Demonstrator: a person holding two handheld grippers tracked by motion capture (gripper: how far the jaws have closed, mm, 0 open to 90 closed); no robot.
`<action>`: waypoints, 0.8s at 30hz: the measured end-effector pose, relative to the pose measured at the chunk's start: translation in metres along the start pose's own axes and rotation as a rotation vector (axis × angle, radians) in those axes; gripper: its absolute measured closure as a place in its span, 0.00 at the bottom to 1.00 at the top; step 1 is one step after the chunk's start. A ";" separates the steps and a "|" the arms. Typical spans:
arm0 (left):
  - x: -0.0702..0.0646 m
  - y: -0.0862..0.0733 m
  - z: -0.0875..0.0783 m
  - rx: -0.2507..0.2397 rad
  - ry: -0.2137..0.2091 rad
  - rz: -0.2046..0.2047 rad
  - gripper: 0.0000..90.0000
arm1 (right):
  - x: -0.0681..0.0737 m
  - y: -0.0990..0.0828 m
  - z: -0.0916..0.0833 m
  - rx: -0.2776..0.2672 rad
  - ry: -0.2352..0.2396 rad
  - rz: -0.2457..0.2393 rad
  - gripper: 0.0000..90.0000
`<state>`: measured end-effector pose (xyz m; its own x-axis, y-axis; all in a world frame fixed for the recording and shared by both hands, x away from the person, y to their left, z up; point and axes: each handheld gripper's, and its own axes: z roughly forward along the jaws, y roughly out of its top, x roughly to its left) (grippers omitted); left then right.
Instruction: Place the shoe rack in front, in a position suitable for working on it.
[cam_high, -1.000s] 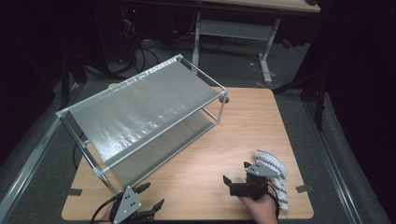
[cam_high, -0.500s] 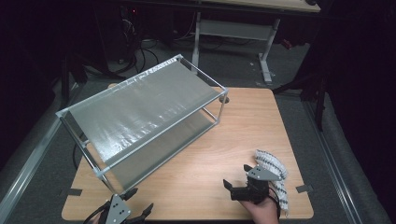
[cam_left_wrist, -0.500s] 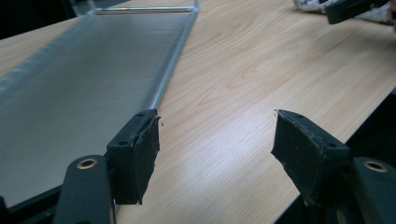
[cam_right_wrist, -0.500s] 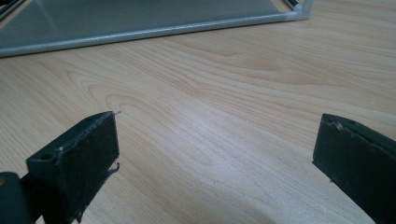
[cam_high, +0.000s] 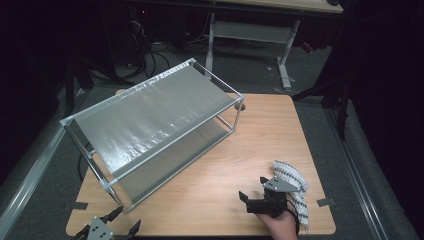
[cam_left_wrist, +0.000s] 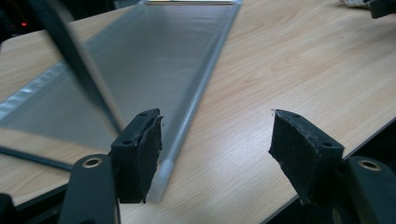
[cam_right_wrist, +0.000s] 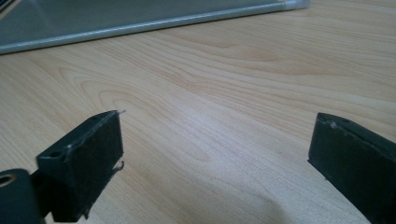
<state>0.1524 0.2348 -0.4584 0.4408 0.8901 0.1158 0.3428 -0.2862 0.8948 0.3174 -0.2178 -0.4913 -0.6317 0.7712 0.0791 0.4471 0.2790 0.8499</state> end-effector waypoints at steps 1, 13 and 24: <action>0.002 -0.001 -0.003 0.000 0.010 -0.004 0.39 | 0.000 0.000 0.000 -0.004 0.001 -0.002 0.05; 0.030 0.009 0.009 -0.058 0.184 -0.056 0.49 | -0.001 0.001 -0.006 -0.056 -0.020 -0.007 0.25; 0.032 0.012 0.022 -0.114 0.183 -0.020 0.86 | 0.000 0.019 0.004 -0.068 -0.067 0.013 0.35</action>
<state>0.1891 0.2514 -0.4532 0.2735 0.9477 0.1646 0.2490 -0.2350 0.9395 0.3283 -0.2108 -0.4774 -0.5813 0.8117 0.0570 0.4093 0.2312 0.8826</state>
